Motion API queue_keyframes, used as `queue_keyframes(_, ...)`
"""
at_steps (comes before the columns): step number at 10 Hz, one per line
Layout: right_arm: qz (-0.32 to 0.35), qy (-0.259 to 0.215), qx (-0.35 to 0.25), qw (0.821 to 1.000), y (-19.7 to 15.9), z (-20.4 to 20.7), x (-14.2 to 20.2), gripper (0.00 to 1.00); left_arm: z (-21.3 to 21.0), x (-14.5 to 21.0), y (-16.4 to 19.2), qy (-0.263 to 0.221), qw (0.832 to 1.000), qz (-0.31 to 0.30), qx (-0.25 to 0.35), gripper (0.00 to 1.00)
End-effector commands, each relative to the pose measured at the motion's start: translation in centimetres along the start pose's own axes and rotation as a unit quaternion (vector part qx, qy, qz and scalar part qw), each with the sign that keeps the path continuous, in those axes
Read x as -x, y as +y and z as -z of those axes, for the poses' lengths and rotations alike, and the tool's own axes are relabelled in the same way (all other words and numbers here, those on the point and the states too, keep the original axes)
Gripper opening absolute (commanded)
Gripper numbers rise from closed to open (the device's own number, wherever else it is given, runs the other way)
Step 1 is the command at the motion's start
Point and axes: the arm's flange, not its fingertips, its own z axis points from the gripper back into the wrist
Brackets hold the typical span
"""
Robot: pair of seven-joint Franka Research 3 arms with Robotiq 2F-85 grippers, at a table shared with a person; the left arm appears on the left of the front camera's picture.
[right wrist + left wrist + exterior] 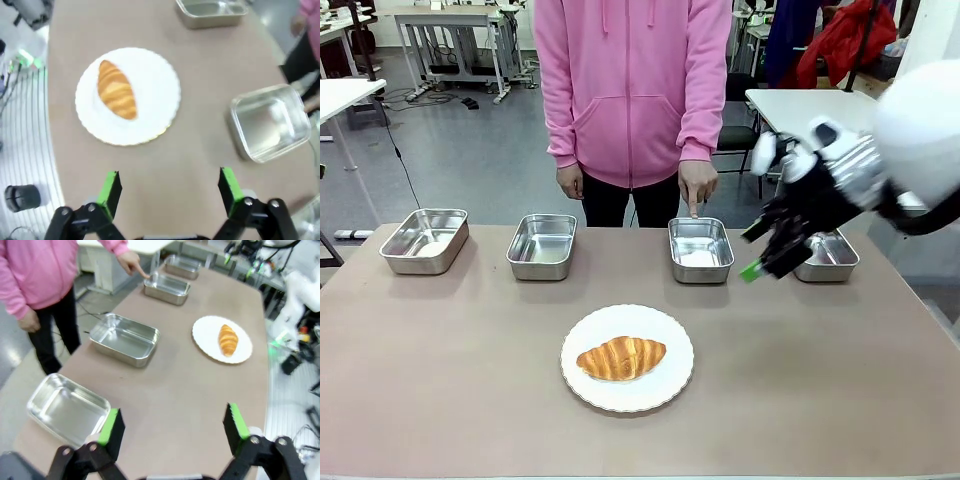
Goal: Place the bread in the container.
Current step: Place the Butter Roll into the Airtight Container indicated by the human.
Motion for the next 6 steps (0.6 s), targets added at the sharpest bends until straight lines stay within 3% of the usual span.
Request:
queue_keyframes(1, -0.035, 0.032, -0.015, 0.999, 3.3, 3.4, -2.0, 1.0, -0.1, -0.1, -0.2, -0.002, 1.0, 0.004, -0.001, 1.0)
queue_keyframes(4, -0.079, 0.087, -0.042, 0.992, 5.3, 9.3, -3.6, 1.0, -0.1, -0.1, -0.2, -0.002, 1.0, 0.004, -0.001, 1.0)
queue_keyframes(6, -0.077, 0.085, -0.061, 0.992, 4.2, 11.1, -3.7, 1.0, -0.1, -0.1, -0.2, -0.002, 1.0, 0.004, -0.001, 1.0)
